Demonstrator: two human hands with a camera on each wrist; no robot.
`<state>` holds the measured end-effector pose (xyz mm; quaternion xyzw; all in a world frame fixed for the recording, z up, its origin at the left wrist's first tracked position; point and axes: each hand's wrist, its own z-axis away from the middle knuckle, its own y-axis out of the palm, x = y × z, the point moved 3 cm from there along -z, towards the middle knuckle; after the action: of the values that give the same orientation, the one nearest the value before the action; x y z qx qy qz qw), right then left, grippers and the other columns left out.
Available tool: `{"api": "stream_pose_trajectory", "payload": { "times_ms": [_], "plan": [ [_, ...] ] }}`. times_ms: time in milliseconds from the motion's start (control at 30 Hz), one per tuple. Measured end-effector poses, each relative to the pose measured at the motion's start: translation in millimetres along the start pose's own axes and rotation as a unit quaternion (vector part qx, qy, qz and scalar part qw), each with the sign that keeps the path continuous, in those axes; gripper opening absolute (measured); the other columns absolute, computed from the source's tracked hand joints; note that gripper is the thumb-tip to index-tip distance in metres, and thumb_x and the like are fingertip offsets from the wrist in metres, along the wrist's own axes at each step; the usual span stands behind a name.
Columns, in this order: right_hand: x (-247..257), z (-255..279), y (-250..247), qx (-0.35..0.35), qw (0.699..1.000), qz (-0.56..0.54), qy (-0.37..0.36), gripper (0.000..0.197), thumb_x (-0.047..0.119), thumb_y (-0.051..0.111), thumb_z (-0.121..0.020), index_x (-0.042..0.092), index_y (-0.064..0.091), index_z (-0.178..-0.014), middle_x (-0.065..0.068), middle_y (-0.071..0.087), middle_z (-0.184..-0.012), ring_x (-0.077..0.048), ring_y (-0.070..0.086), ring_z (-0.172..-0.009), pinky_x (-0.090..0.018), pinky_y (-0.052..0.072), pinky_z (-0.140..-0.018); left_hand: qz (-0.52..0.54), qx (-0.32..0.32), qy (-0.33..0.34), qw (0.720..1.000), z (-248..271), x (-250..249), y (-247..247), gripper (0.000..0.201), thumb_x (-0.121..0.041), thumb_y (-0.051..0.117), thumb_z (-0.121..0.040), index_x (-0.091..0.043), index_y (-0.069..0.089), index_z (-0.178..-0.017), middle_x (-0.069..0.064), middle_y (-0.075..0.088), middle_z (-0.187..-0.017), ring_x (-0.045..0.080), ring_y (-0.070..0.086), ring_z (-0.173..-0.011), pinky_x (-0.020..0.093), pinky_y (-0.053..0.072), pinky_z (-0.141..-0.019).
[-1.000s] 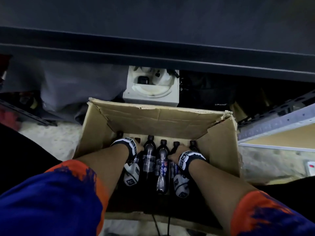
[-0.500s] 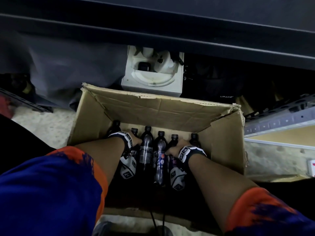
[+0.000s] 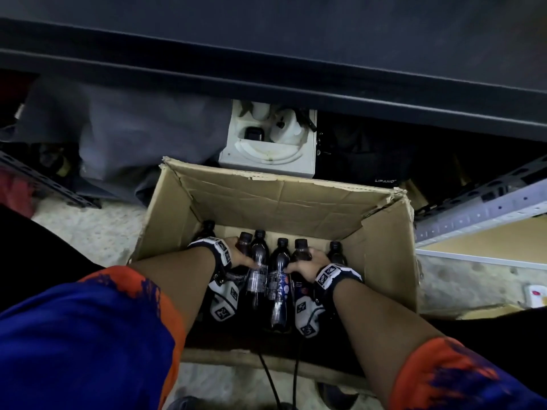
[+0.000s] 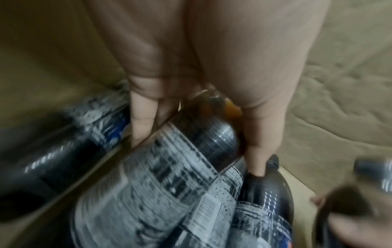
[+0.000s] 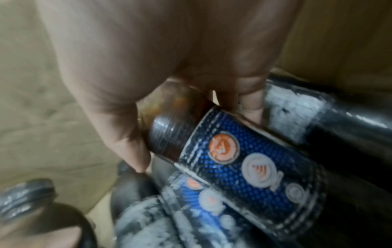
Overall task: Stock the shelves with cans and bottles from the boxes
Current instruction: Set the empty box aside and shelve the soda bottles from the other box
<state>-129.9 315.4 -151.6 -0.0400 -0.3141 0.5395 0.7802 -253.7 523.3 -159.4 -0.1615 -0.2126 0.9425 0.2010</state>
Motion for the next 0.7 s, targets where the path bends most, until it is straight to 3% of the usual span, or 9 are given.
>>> {"api": "stream_pose_trajectory", "payload": {
  "times_ms": [133, 233, 333, 500, 600, 700],
  "plan": [
    [14, 19, -12, -0.034, 0.998, -0.009, -0.047, 0.026, 0.028, 0.087, -0.065, 0.021, 0.068, -0.081, 0.005, 0.069, -0.073, -0.014, 0.065, -0.069, -0.019, 0.045, -0.054, 0.0, -0.052, 0.022, 0.998, -3, 2, -2, 0.11, -0.076, 0.082, -0.03, -0.029, 0.061, -0.126, -0.004, 0.068, -0.119, 0.02, 0.066, -0.103, 0.034, 0.054, -0.095],
    [25, 33, -18, -0.05, 0.997, -0.012, -0.064, 0.022, 0.025, 0.087, -0.058, 0.018, 0.07, -0.071, 0.002, 0.07, -0.066, -0.016, 0.065, -0.063, -0.022, 0.049, -0.052, -0.001, -0.07, 0.05, 0.996, 6, -4, -12, 0.084, -0.073, 0.08, -0.03, -0.031, 0.07, -0.102, -0.004, 0.073, -0.102, 0.017, 0.068, -0.088, 0.033, 0.058, -0.085],
    [38, 49, -26, -0.06, 0.994, 0.002, -0.094, 0.024, 0.027, 0.086, -0.052, 0.019, 0.071, -0.069, 0.003, 0.071, -0.065, -0.017, 0.068, -0.065, -0.024, 0.051, -0.054, 0.015, -0.083, 0.086, 0.993, 50, -22, -30, 0.06, -0.063, 0.081, -0.036, -0.027, 0.071, -0.082, -0.002, 0.074, -0.088, 0.017, 0.07, -0.08, 0.033, 0.06, -0.079],
    [66, 80, -44, -0.078, 0.983, 0.016, -0.167, 0.037, 0.035, 0.084, -0.044, 0.019, 0.072, -0.075, 0.0, 0.075, -0.075, -0.021, 0.072, -0.076, -0.031, 0.059, -0.07, 0.026, -0.113, 0.146, 0.983, 89, -46, -51, 0.066, -0.063, 0.082, -0.036, -0.026, 0.075, -0.091, -0.007, 0.076, -0.086, 0.014, 0.072, -0.082, 0.032, 0.06, -0.081],
    [82, 103, -56, -0.084, 0.975, 0.02, -0.205, 0.035, 0.033, 0.085, -0.049, 0.02, 0.071, -0.078, 0.002, 0.075, -0.075, -0.019, 0.072, -0.075, -0.028, 0.057, -0.068, 0.011, -0.134, 0.168, 0.976, 114, -61, -67, 0.08, -0.065, 0.082, -0.031, -0.028, 0.071, -0.101, -0.009, 0.075, -0.092, 0.014, 0.072, -0.084, 0.035, 0.061, -0.083],
    [98, 128, -68, -0.075, 0.967, 0.025, -0.243, 0.028, 0.024, 0.087, -0.059, 0.017, 0.073, -0.081, -0.001, 0.076, -0.077, -0.017, 0.071, -0.072, -0.023, 0.053, -0.061, -0.013, -0.142, 0.185, 0.972, 146, -76, -77, 0.083, -0.064, 0.082, -0.028, -0.024, 0.068, -0.099, -0.006, 0.073, -0.092, 0.015, 0.07, -0.083, 0.036, 0.061, -0.081]
  ]
}}
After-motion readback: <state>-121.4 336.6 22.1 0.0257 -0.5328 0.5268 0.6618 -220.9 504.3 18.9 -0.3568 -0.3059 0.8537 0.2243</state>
